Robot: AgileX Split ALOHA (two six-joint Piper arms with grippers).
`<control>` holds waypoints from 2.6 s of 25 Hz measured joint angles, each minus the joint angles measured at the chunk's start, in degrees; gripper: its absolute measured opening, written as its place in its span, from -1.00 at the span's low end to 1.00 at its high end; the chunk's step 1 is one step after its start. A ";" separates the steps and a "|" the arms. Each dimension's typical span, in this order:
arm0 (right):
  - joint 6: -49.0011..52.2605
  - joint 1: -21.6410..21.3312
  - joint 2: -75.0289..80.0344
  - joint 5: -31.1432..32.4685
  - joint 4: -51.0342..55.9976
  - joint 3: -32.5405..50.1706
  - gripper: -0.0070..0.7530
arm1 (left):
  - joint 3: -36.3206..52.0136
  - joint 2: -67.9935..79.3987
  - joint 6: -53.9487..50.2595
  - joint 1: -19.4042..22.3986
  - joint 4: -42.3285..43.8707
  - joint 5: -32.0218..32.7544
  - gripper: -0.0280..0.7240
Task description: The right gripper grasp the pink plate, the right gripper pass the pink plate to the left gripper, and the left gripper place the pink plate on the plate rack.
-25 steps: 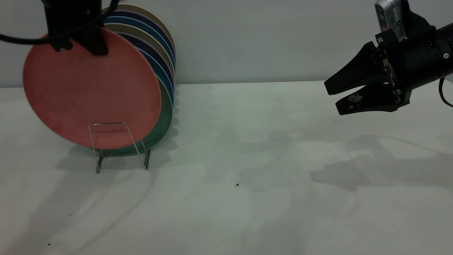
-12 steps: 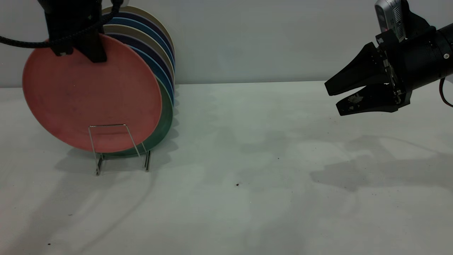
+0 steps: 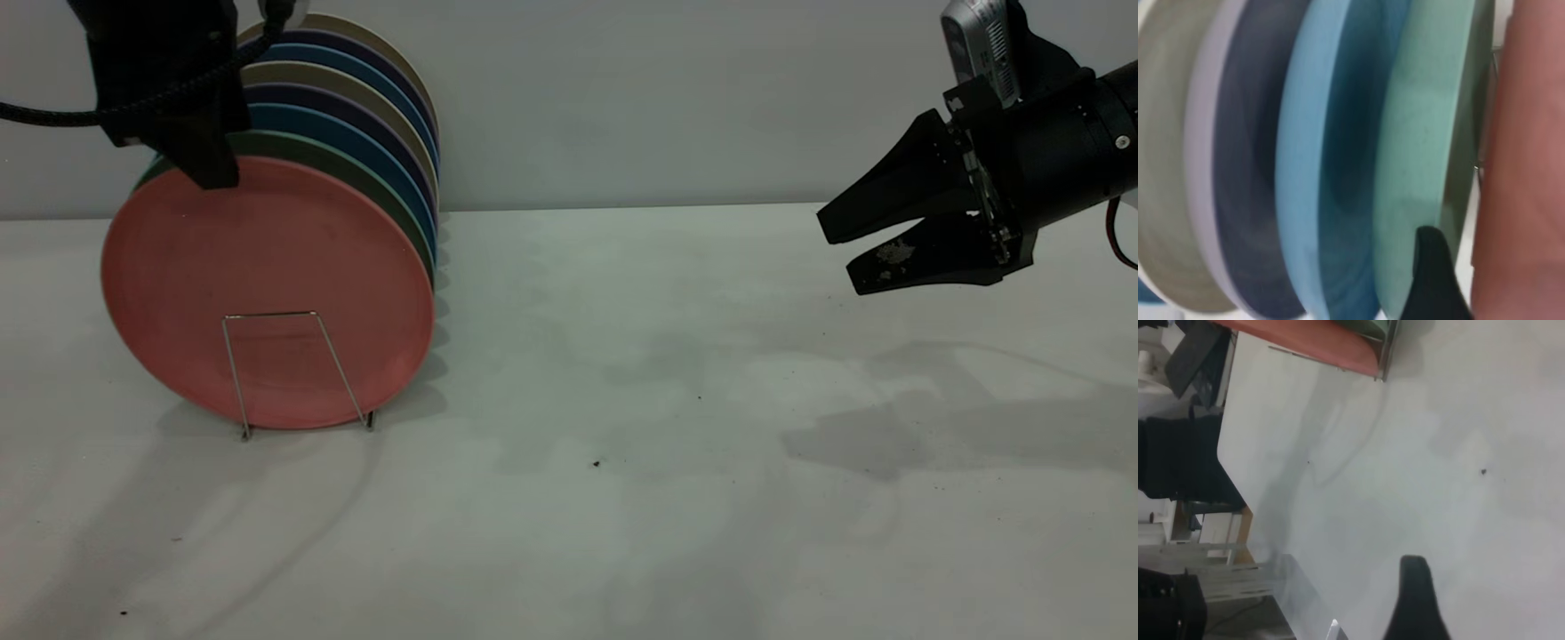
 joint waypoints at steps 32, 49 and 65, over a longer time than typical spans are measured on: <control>58.24 6.18 -17.74 -4.56 -65.03 0.00 0.56 | 2.24 -16.02 -61.59 15.07 -4.69 22.28 0.34; 59.38 6.18 -59.18 4.00 -65.36 20.30 0.56 | 34.98 -50.61 -64.26 15.07 -4.54 17.28 0.26; 54.87 6.18 -100.59 -0.64 -64.61 45.86 0.56 | 57.07 -85.45 -65.58 15.07 -4.54 17.18 0.26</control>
